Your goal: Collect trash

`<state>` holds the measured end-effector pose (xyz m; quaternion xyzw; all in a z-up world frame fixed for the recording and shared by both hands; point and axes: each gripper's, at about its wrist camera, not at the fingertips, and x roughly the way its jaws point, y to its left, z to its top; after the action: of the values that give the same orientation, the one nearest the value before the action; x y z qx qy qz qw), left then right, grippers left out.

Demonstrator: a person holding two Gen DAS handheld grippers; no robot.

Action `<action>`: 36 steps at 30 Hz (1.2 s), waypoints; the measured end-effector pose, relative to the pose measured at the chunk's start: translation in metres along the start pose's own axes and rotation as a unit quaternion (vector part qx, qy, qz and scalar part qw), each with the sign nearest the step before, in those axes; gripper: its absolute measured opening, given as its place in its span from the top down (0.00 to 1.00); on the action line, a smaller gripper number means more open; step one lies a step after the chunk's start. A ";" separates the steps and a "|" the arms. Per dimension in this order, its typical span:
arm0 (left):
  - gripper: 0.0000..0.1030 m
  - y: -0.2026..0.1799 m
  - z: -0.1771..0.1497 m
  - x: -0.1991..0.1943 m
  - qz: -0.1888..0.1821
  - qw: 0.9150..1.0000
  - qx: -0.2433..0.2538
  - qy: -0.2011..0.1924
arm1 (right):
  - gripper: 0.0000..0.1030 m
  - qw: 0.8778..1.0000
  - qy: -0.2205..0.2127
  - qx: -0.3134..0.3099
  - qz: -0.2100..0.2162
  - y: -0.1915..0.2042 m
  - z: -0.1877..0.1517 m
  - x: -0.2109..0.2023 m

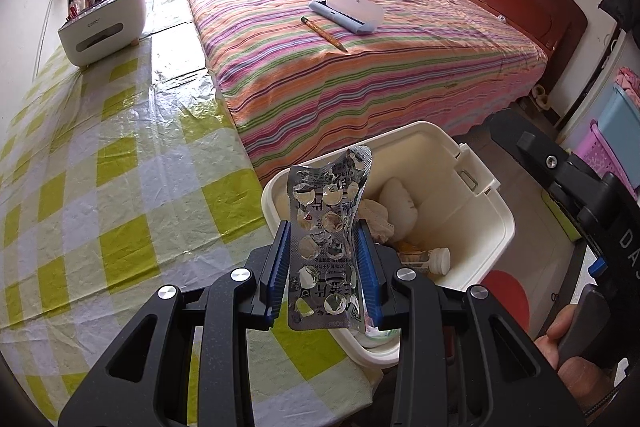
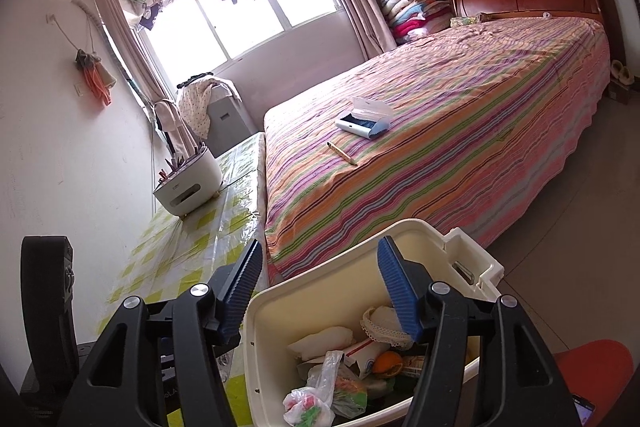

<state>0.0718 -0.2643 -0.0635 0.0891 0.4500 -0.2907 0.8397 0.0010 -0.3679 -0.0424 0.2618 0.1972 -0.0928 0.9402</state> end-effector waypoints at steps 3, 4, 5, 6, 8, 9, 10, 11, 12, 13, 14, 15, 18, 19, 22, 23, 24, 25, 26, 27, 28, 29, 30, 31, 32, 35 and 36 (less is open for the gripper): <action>0.70 -0.005 0.004 0.006 -0.002 1.000 0.002 0.007 | 0.43 1.000 -0.008 0.008 0.001 -0.003 0.000 -0.005; 0.70 -0.007 0.006 0.008 -0.001 1.000 0.002 0.008 | 0.43 1.000 -0.011 0.010 0.001 -0.004 0.001 -0.006; 0.70 -0.009 0.008 0.010 -0.001 1.000 0.003 0.009 | 0.43 1.000 -0.013 0.010 0.001 -0.005 0.001 -0.008; 0.70 -0.011 0.010 0.012 -0.001 1.000 0.005 0.012 | 0.43 1.000 -0.015 0.012 0.001 -0.006 0.000 -0.009; 0.69 -0.015 0.012 0.017 -0.004 1.000 0.009 0.018 | 0.43 1.000 -0.017 0.016 0.002 -0.007 -0.001 -0.011; 0.68 -0.018 0.013 0.019 -0.005 1.000 0.011 0.022 | 0.43 1.000 -0.017 0.017 0.002 -0.008 -0.001 -0.012; 0.68 -0.020 0.013 0.021 -0.003 1.000 0.013 0.022 | 0.43 1.000 -0.018 0.019 0.001 -0.008 -0.002 -0.013; 0.68 -0.021 0.013 0.022 0.000 1.000 0.013 0.022 | 0.43 1.000 -0.019 0.020 0.001 -0.009 -0.002 -0.014; 0.68 -0.022 0.014 0.024 0.000 1.000 0.013 0.024 | 0.43 1.000 -0.019 0.021 0.002 -0.010 -0.002 -0.014; 0.67 -0.023 0.014 0.025 -0.003 1.000 0.014 0.026 | 0.43 1.000 -0.019 0.022 0.001 -0.011 -0.002 -0.015; 0.63 -0.023 0.014 0.025 -0.005 0.999 0.015 0.028 | 0.43 1.000 -0.020 0.023 0.001 -0.011 -0.002 -0.016; 0.50 -0.024 0.014 0.024 -0.004 1.000 0.015 0.026 | 0.43 0.999 -0.020 0.025 0.001 -0.012 -0.003 -0.016; 0.29 -0.025 0.012 0.013 0.015 1.000 0.022 -0.003 | 0.43 1.000 -0.017 0.023 -0.001 -0.011 -0.005 -0.017; 0.28 -0.025 0.012 0.009 0.022 0.999 0.026 -0.011 | 0.43 1.000 -0.017 0.021 -0.002 -0.010 -0.006 -0.017; 0.27 -0.021 0.006 -0.006 0.034 0.999 0.034 -0.025 | 0.43 1.000 -0.022 0.011 -0.013 -0.006 -0.010 -0.020; 0.27 -0.017 0.001 -0.013 0.043 0.998 0.035 -0.033 | 0.43 1.000 -0.024 0.007 -0.017 -0.004 -0.012 -0.022; 0.26 -0.014 -0.004 -0.021 0.055 0.997 0.036 -0.040 | 0.43 0.999 -0.026 0.004 -0.020 -0.002 -0.015 -0.023; 0.26 -0.009 -0.010 -0.028 0.066 0.996 0.037 -0.048 | 0.41 0.999 -0.027 -0.002 -0.022 0.001 -0.019 -0.026; 0.26 -0.005 -0.016 -0.035 0.078 0.995 0.037 -0.057 | 0.37 0.999 -0.028 -0.005 -0.024 0.003 -0.023 -0.027; 0.25 0.002 -0.023 -0.043 0.092 0.993 0.034 -0.065 | 0.36 0.999 -0.031 -0.011 -0.028 0.005 -0.028 -0.030; 0.25 0.008 -0.029 -0.049 0.101 0.992 0.030 -0.070 | 0.35 0.999 -0.033 -0.017 -0.033 0.008 -0.031 -0.032; 0.25 0.014 -0.036 -0.056 0.106 0.991 0.024 -0.077 | 0.34 0.998 -0.036 -0.028 -0.040 0.012 -0.036 -0.034; 0.25 0.021 -0.043 -0.063 0.111 0.990 0.018 -0.086 | 0.34 0.997 -0.038 -0.039 -0.046 0.016 -0.042 -0.037; 0.25 0.026 -0.050 -0.069 0.119 0.988 0.012 -0.096 | 0.33 0.997 -0.039 -0.046 -0.050 0.019 -0.046 -0.038; 0.25 0.031 -0.056 -0.075 0.128 0.986 0.008 -0.108 | 0.33 0.996 -0.041 -0.054 -0.052 0.023 -0.050 -0.040; 0.25 0.043 -0.072 -0.091 0.141 0.981 0.002 -0.132 | 0.31 0.995 -0.047 -0.068 -0.046 0.033 -0.061 -0.044; 0.25 0.047 -0.075 -0.097 0.136 0.981 -0.007 -0.137 | 0.30 0.995 -0.051 -0.072 -0.045 0.035 -0.062 -0.045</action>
<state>0.0041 -0.1558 -0.0344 0.1033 0.3163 -0.1800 0.9257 -0.0496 -0.3020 -0.0566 0.1796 0.1668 -0.1338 0.9602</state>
